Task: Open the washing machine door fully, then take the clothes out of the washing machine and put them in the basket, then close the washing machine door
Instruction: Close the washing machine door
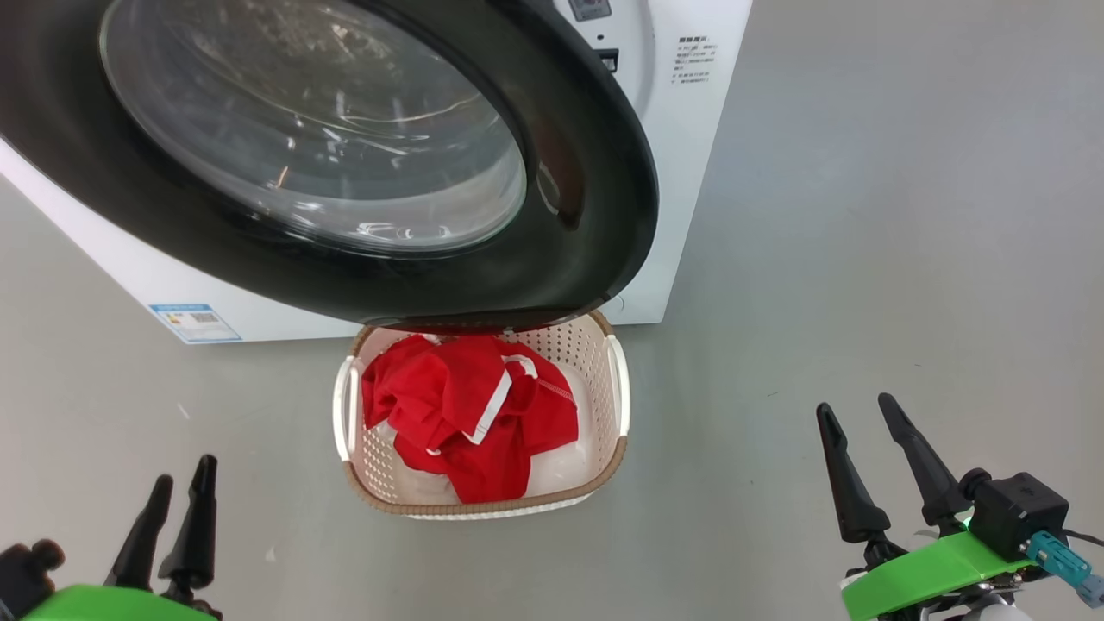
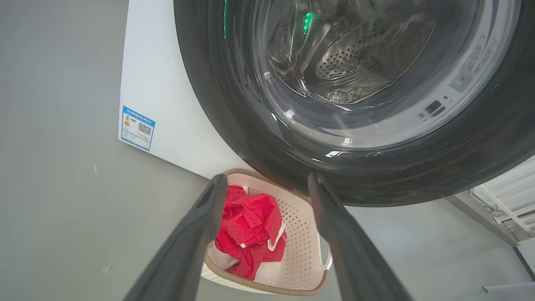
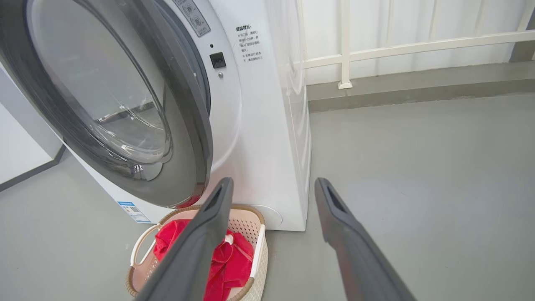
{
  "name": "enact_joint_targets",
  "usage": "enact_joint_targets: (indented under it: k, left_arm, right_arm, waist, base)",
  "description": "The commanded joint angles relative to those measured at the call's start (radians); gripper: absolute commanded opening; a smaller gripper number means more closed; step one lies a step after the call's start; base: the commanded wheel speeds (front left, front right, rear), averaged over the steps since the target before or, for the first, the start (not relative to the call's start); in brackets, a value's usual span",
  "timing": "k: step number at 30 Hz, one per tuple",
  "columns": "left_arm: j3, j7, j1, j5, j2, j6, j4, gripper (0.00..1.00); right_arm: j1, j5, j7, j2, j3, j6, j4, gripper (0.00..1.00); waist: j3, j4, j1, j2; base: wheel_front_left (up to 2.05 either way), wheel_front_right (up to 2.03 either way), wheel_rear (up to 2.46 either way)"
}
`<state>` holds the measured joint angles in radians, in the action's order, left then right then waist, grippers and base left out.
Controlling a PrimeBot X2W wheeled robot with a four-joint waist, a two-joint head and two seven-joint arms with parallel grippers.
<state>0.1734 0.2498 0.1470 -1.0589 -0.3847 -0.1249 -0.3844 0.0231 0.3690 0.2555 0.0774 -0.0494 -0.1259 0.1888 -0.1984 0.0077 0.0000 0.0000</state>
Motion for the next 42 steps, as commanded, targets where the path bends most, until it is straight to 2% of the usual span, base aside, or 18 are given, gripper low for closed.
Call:
enact_joint_targets:
  k: [1,4,7,8,17,25,32,42]
  left_arm:
    - [-0.065,0.012,-0.007,0.053,-0.016,-0.006,0.019,1.00]
    - [-0.089,0.012,-0.018,0.112,0.005,-0.006,0.023,1.00]
    - [-0.134,0.012,-0.031,0.247,0.045,-0.006,0.034,1.00]
    - [-0.134,0.012,-0.031,0.247,0.045,-0.006,0.034,1.00]
    - [-0.233,0.012,-0.066,0.505,0.142,-0.006,0.113,1.00]
    - [-0.290,0.012,-0.095,0.691,0.197,-0.006,0.197,1.00]
    - [-0.281,0.012,-0.125,0.774,0.227,-0.006,0.218,1.00]
    - [-0.276,0.012,-0.124,0.794,0.251,-0.006,0.205,1.00]
  right_arm:
    - [-0.005,0.001,0.006,0.015,-0.017,-0.005,-0.028,1.00]
    - [-0.008,0.001,0.006,0.015,-0.013,-0.005,-0.030,1.00]
    - [-0.012,0.001,0.006,0.014,-0.006,-0.005,-0.035,1.00]
    - [-0.012,0.001,0.006,0.014,-0.006,-0.005,-0.035,1.00]
    - [-0.017,0.004,0.006,0.018,-0.008,-0.005,-0.036,1.00]
    - [-0.022,0.007,0.006,0.021,-0.001,-0.005,-0.041,1.00]
    - [-0.028,0.008,0.006,0.021,-0.003,-0.005,-0.041,1.00]
    - [-0.020,0.006,0.006,0.014,-0.020,-0.005,-0.033,1.00]
  waist:
    - [0.004,-0.002,0.0000,0.0000]
    - [0.007,-0.002,0.0000,0.0000]
    - [0.008,0.000,0.0000,0.0000]
    - [0.008,0.000,0.0000,0.0000]
    - [0.023,0.004,0.0000,0.0000]
    - [0.031,0.007,0.0000,0.0000]
    - [0.037,0.006,0.0000,0.0000]
    - [0.029,0.005,0.0000,0.0000]
  base:
    - [0.00,0.00,0.00]
    - [0.00,0.00,0.00]
    - [0.00,0.00,0.00]
    - [0.00,0.00,0.00]
    - [0.00,0.00,0.00]
    - [0.00,0.00,0.00]
    - [0.00,0.00,0.00]
    - [0.00,0.00,0.00]
